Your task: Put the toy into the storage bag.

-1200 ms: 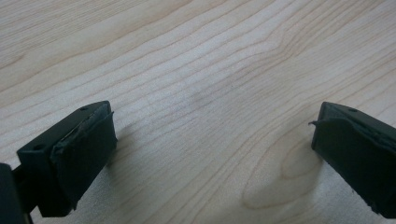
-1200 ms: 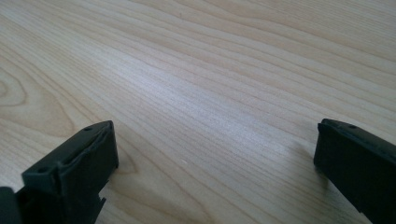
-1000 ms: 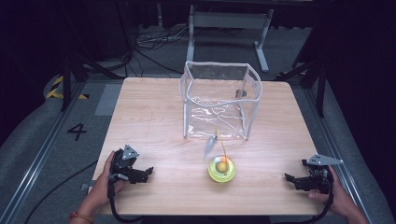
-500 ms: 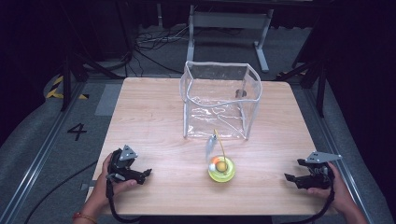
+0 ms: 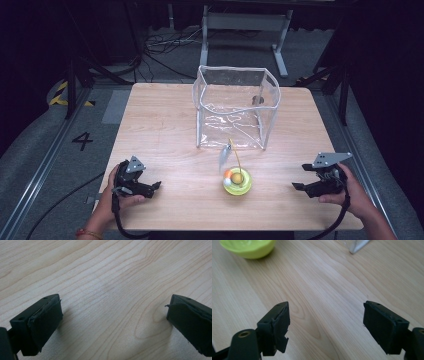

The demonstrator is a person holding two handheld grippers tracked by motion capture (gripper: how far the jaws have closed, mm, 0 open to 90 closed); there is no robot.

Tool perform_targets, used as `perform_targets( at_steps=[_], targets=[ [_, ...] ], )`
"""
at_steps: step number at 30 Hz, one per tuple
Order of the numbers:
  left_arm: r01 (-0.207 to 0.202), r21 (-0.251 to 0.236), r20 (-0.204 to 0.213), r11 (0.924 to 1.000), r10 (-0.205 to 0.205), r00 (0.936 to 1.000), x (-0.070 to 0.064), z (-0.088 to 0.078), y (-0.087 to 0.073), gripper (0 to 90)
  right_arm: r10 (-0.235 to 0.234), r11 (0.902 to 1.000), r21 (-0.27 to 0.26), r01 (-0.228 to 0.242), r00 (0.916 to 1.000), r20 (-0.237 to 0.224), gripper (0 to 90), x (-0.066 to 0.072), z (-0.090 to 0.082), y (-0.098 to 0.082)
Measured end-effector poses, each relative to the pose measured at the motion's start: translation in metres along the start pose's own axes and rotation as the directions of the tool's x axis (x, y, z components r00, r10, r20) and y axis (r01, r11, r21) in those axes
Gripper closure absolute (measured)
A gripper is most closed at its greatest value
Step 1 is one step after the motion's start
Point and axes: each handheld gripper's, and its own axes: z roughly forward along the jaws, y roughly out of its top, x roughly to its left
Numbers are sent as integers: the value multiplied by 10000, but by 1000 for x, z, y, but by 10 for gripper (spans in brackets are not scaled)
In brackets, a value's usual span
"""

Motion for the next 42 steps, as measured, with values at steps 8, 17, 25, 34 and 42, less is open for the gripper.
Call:
perform_targets(
  at_steps=[8,17,25,34,42],
  targets=[
    [7,0,1,10000,-7,10000,0,0,0,5,-765,9956,534,775,9968,-209,232,16,-11,37],
    [8,-1,-5,10000,-8,10000,0,0,0,5,-1633,9836,673,1671,9848,-593,224,33,-14,70],
    [9,17,28,10000,-9,10000,0,0,0,4,-2397,9636,966,2491,9658,-992,225,51,-13,102],
    [2,15,17,10000,-2,10000,0,0,0,4,-2922,9436,1186,3090,9461,-1396,222,68,-6,126],
    [7,13,21,10000,-7,10000,0,0,0,4,-3479,9180,1327,3736,9196,-1823,235,85,2,150]
  ],
)
